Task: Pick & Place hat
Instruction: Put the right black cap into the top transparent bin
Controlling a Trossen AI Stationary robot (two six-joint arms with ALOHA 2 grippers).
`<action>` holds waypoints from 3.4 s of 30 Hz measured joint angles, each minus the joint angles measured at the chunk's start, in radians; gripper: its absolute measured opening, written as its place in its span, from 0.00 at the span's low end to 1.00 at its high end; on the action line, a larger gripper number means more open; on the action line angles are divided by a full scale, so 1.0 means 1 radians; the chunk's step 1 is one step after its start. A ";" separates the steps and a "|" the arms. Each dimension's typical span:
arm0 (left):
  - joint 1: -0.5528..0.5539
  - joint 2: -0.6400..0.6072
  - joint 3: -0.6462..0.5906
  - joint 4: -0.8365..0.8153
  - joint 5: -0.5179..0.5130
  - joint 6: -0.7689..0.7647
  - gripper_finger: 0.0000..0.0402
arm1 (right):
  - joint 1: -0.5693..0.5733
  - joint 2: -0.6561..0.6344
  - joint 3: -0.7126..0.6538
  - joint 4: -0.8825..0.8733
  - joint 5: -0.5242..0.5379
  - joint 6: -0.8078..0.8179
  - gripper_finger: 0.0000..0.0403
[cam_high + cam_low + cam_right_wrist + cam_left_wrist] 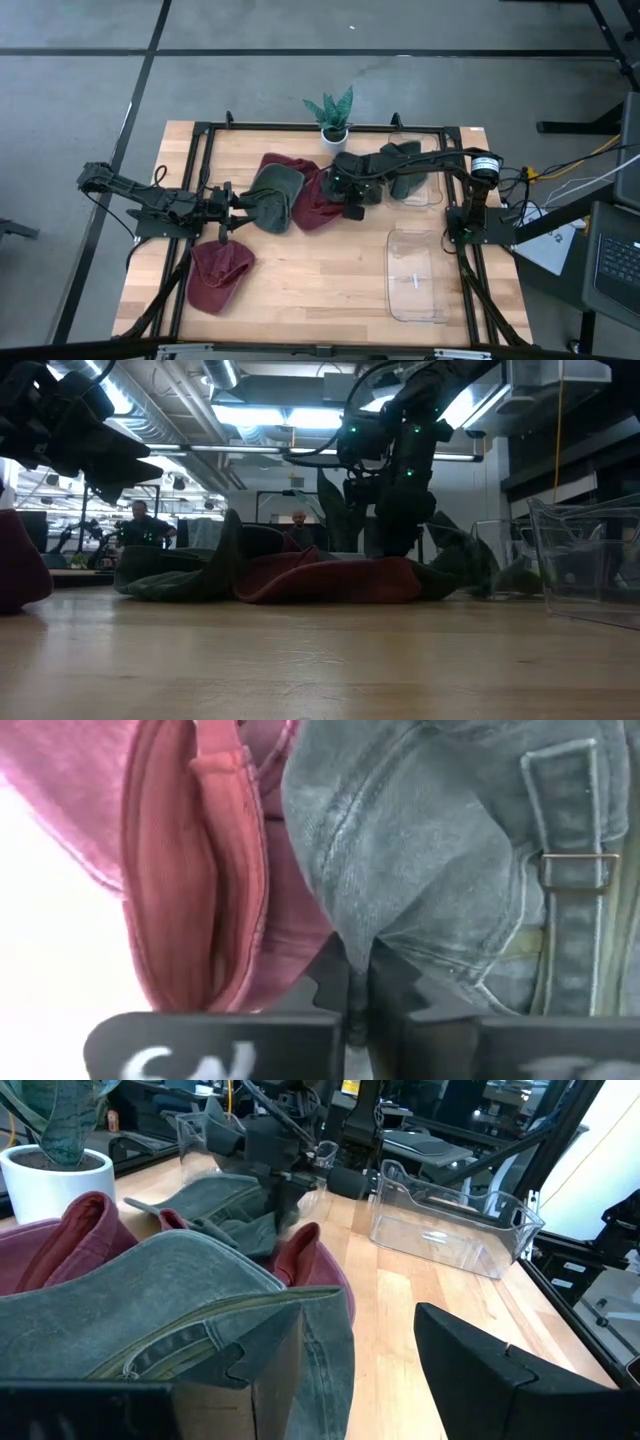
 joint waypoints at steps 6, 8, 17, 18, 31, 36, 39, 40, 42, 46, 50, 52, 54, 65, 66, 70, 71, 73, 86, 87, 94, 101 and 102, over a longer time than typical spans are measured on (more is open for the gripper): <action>0.000 0.000 0.000 0.000 0.000 0.000 0.48 | -0.006 -0.007 0.075 -0.056 -0.119 0.045 0.04; 0.000 0.000 0.000 0.000 0.000 0.000 0.48 | -0.014 -0.019 0.107 -0.072 -0.152 0.056 0.02; 0.000 0.000 0.000 0.000 0.000 0.000 0.48 | -0.061 -0.040 0.277 -0.126 -0.316 0.152 0.02; 0.000 0.000 0.000 0.000 0.000 0.000 0.48 | -0.063 -0.040 0.292 -0.126 -0.340 0.164 0.02; 0.000 0.000 0.000 0.000 0.000 0.000 0.47 | -0.081 -0.040 0.347 0.053 -0.639 0.305 0.02; 0.000 0.000 0.000 0.000 0.000 0.000 0.48 | -0.081 -0.040 0.348 0.158 -0.718 0.382 0.02; 0.000 0.000 0.000 0.000 0.000 0.000 0.47 | -0.081 -0.040 0.348 0.203 -0.753 0.424 0.02; 0.000 0.000 0.000 0.000 0.000 0.000 0.47 | -0.081 -0.040 0.348 0.217 -0.762 0.438 0.02; 0.000 0.000 0.000 0.000 0.000 0.000 0.47 | -0.081 -0.039 0.348 0.255 -0.775 0.460 0.02; 0.000 0.000 0.000 0.000 0.000 0.000 0.48 | -0.076 -0.039 0.348 0.342 -0.785 0.494 0.02; 0.000 0.000 0.000 0.000 0.000 0.000 0.47 | -0.071 -0.039 0.348 0.432 -0.788 0.534 0.02; 0.000 0.000 0.000 0.000 0.000 0.000 0.47 | -0.068 -0.039 0.348 0.479 -0.805 0.558 0.02; 0.000 0.000 0.000 0.000 0.000 0.000 0.47 | -0.063 -0.039 0.348 0.533 -0.811 0.595 0.02; 0.000 0.000 0.000 0.000 0.000 0.000 0.48 | -0.045 -0.037 0.412 0.651 -0.808 0.765 0.02; 0.000 0.000 0.000 0.000 0.000 0.000 0.48 | -0.043 -0.037 0.443 0.620 -0.800 0.747 0.02; 0.000 0.000 0.000 0.000 0.000 0.000 0.47 | -0.036 -0.038 0.585 0.397 -0.716 0.619 0.02; 0.000 0.000 0.000 0.000 0.000 0.000 0.47 | -0.034 -0.038 0.623 0.338 -0.686 0.586 0.02; 0.000 0.000 0.000 0.000 0.000 0.000 0.47 | -0.029 -0.038 0.693 0.229 -0.609 0.528 0.02; 0.000 0.000 0.000 0.000 0.000 0.000 0.48 | -0.021 -0.039 1.013 -0.018 -0.440 0.408 0.02; 0.000 0.000 0.000 0.000 0.000 0.000 0.48 | -0.021 -0.039 1.029 -0.023 -0.440 0.400 0.02; 0.000 0.000 0.000 0.000 0.000 0.000 0.47 | -0.021 -0.058 1.080 -0.083 -0.416 0.372 0.02; 0.000 0.000 0.000 0.000 0.000 0.000 0.47 | -0.021 -0.109 1.082 -0.193 -0.334 0.344 0.02; 0.000 0.000 0.000 0.000 0.000 0.000 0.47 | -0.021 -0.123 1.082 -0.208 -0.320 0.343 0.02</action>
